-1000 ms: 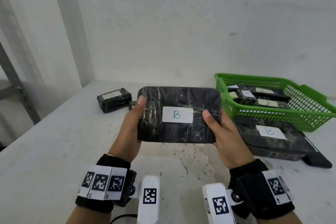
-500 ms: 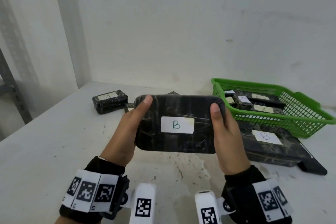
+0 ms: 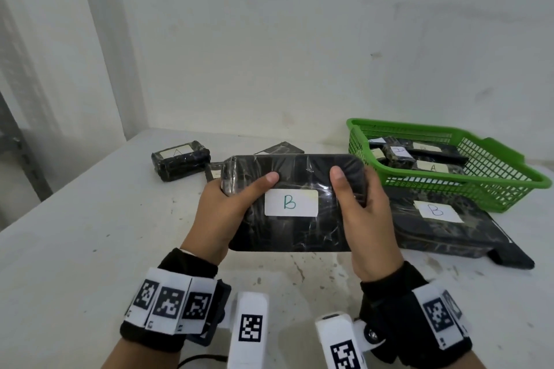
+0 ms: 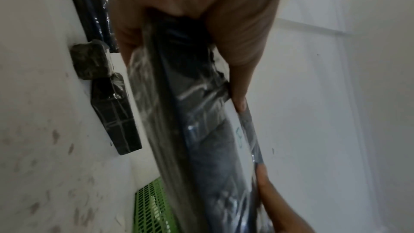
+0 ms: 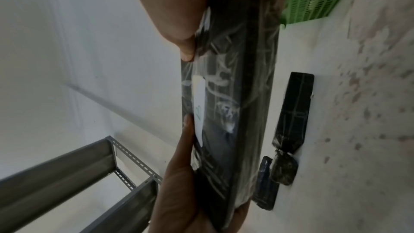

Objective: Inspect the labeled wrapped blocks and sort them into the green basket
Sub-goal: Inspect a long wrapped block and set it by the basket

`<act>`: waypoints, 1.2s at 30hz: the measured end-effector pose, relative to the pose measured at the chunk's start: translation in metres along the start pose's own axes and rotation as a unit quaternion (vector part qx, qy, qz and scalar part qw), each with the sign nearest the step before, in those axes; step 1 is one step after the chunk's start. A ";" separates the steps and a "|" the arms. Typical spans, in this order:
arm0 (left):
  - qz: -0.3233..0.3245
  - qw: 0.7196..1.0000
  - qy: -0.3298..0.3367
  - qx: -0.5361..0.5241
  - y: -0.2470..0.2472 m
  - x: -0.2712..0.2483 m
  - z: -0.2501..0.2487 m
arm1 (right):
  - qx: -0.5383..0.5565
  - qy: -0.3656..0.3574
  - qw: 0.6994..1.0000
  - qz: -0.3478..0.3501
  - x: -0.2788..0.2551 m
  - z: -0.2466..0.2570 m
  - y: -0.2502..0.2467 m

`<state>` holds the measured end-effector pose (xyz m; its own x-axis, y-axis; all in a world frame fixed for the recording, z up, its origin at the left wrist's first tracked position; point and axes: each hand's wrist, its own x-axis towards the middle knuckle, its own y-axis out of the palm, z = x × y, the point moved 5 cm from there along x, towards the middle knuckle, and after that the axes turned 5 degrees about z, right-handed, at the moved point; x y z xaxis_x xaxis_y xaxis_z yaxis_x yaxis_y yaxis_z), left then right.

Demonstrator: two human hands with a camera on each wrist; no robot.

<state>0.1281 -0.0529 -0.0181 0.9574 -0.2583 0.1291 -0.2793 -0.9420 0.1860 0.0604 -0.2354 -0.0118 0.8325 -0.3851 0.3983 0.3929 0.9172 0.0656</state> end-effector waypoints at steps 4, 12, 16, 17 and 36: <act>-0.017 1.000 -0.010 0.002 -0.002 0.003 0.006 | 0.030 0.034 0.999 0.025 0.000 -0.004 0.004; 0.079 0.996 -0.023 -0.028 0.009 0.002 0.008 | 0.059 0.073 0.995 -0.021 0.010 -0.022 -0.013; 0.049 0.998 0.004 -0.049 0.004 0.005 0.008 | 0.109 0.098 0.988 0.043 0.014 -0.023 -0.009; 0.046 0.997 0.008 -0.061 0.001 0.006 0.007 | 0.124 0.105 0.984 0.071 0.015 -0.023 -0.007; 0.088 0.990 0.019 -0.110 -0.001 0.007 0.007 | 0.110 0.077 0.982 0.132 0.013 -0.022 -0.006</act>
<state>0.1359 -0.0553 -0.0245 0.8902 -0.4024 0.2136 -0.4548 -0.8122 0.3654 0.0777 -0.2480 -0.0266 0.9498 -0.1259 0.2865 0.0753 0.9805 0.1815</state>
